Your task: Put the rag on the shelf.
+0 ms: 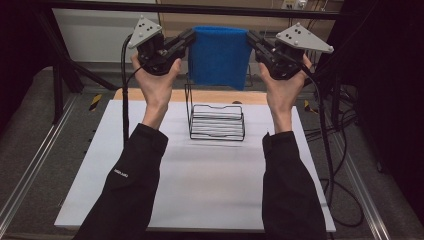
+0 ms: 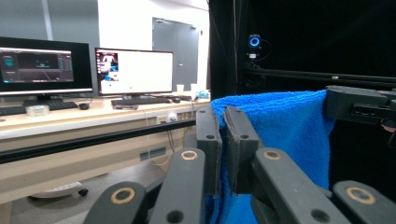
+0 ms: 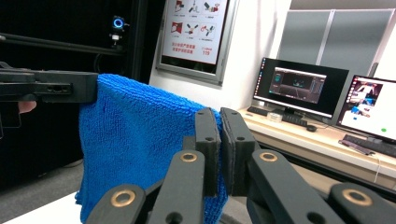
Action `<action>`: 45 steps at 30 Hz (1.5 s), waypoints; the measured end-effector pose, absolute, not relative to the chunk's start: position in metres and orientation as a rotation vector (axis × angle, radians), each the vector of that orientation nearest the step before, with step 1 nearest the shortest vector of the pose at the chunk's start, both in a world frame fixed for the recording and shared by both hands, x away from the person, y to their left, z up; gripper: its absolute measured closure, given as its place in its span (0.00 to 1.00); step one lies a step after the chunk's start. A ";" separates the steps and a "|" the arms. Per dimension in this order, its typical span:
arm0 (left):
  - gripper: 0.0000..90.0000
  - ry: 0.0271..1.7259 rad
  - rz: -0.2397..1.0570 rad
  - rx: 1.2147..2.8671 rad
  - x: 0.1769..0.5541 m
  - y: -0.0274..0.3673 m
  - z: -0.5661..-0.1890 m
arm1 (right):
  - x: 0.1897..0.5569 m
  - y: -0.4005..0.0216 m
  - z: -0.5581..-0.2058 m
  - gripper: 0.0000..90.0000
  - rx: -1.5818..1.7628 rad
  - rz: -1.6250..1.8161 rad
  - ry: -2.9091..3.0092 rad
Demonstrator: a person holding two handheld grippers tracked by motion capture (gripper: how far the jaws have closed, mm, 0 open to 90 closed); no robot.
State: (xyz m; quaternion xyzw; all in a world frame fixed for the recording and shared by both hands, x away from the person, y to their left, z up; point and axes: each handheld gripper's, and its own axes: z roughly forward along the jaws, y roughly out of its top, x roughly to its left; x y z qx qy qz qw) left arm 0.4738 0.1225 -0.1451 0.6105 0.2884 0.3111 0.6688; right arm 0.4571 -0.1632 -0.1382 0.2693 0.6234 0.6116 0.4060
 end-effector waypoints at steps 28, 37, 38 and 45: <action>0.95 0.668 0.721 1.450 0.512 0.122 -0.176 | 0.504 -0.161 -0.163 0.96 0.685 1.431 1.654; 0.95 0.643 0.697 1.504 0.506 0.120 -0.190 | 0.499 -0.166 -0.176 0.96 0.742 1.430 1.705; 0.94 0.642 0.691 1.512 0.505 0.120 -0.191 | 0.498 -0.167 -0.178 0.96 0.750 1.431 1.712; 0.94 0.632 0.664 1.540 0.500 0.122 -0.203 | 0.491 -0.171 -0.189 0.96 0.767 1.430 1.760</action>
